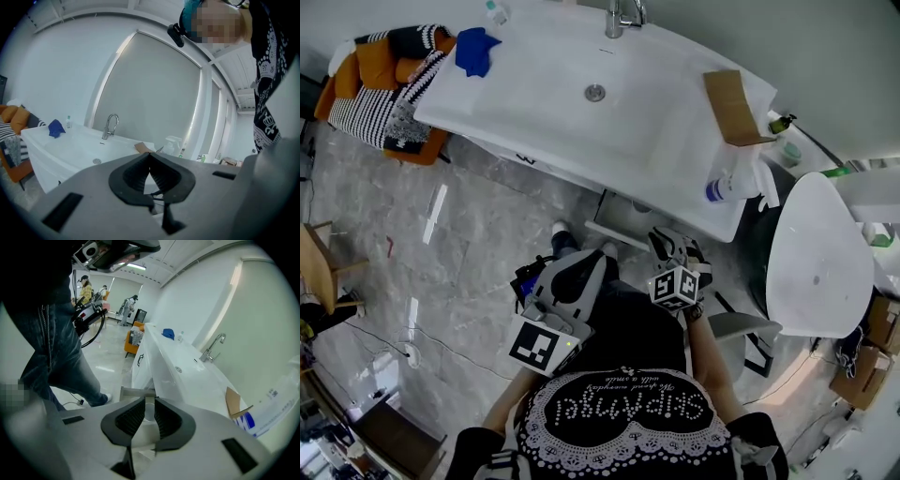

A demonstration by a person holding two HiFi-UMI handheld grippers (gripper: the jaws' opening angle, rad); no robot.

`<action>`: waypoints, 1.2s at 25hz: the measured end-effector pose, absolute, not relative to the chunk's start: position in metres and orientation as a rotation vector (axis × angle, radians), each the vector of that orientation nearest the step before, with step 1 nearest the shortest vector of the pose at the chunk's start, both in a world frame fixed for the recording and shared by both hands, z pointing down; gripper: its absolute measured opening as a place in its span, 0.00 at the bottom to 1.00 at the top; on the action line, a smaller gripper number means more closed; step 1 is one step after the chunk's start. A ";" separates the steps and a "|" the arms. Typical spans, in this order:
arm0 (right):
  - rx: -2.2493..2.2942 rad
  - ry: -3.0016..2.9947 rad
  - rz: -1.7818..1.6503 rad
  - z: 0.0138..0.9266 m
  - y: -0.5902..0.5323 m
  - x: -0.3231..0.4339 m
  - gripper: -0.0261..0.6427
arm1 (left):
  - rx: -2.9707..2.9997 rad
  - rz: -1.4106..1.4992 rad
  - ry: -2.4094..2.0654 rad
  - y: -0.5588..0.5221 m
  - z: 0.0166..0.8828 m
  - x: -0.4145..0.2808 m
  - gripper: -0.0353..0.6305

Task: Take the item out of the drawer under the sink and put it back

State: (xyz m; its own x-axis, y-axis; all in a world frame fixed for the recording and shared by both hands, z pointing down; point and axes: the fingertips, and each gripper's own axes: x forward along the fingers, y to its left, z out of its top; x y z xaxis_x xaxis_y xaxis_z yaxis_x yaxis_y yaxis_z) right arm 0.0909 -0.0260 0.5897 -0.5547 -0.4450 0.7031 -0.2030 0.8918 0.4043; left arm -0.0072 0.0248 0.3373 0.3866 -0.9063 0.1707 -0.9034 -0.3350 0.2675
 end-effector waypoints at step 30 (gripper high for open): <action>0.466 -1.916 -0.181 0.710 -0.059 0.081 0.14 | 2.140 0.098 -1.600 0.018 0.350 -0.056 0.06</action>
